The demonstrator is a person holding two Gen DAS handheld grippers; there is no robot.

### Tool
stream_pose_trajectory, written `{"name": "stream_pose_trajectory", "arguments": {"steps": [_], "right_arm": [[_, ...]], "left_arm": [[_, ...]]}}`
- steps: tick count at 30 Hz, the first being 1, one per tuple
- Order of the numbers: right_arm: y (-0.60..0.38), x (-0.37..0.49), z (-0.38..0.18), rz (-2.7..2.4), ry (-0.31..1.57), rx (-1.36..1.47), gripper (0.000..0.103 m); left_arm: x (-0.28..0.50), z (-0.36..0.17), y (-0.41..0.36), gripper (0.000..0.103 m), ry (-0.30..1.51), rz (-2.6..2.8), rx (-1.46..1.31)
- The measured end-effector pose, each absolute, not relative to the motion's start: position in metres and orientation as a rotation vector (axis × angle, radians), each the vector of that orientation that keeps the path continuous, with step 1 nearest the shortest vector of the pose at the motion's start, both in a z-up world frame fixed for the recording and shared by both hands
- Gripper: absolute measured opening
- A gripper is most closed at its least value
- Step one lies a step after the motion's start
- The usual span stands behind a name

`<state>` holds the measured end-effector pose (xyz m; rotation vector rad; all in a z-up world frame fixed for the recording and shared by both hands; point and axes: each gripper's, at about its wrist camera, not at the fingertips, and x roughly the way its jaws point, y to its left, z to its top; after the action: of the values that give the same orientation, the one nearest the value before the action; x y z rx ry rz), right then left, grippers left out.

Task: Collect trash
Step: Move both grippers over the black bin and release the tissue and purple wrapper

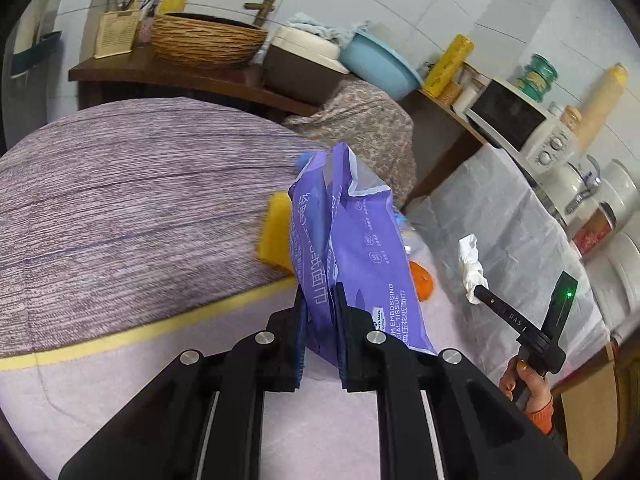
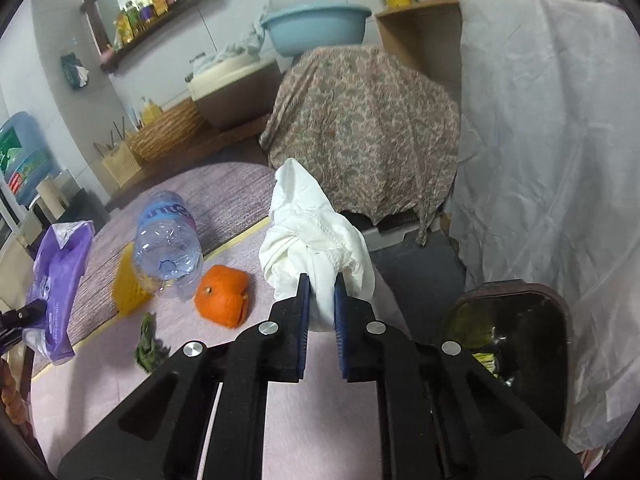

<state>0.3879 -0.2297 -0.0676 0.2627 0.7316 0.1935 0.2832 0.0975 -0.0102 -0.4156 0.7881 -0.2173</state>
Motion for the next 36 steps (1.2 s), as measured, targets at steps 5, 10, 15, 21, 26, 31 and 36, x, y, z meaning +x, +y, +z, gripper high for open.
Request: {"name": "stream_pose_trajectory", "arguments": {"steps": [5, 10, 15, 21, 26, 31, 36], "right_arm": [[-0.259, 0.33, -0.053, 0.16, 0.646, 0.288, 0.012], [-0.283, 0.276, -0.053, 0.088, 0.593, 0.263, 0.012], [-0.314, 0.234, -0.065, -0.024, 0.574, 0.242, 0.012], [-0.359, 0.22, -0.112, -0.102, 0.654, 0.35, 0.012], [-0.378, 0.235, -0.157, -0.128, 0.744, 0.392, 0.012], [-0.393, 0.25, -0.203, -0.125, 0.811, 0.471, 0.026], [-0.399, 0.247, -0.227, -0.184, 0.841, 0.475, 0.04]], "left_arm": [[0.269, -0.011, 0.055, 0.013, 0.806, -0.315, -0.378], [0.268, -0.018, -0.005, 0.013, 0.868, -0.455, -0.363], [0.271, -0.027, -0.074, 0.013, 0.912, -0.554, -0.304], [0.273, -0.032, -0.156, 0.013, 0.941, -0.642, -0.227], [0.276, -0.045, -0.203, 0.013, 0.968, -0.651, -0.157], [0.283, -0.062, -0.231, 0.013, 0.988, -0.629, -0.1], [0.292, -0.08, -0.249, 0.013, 1.023, -0.603, -0.063]]}}
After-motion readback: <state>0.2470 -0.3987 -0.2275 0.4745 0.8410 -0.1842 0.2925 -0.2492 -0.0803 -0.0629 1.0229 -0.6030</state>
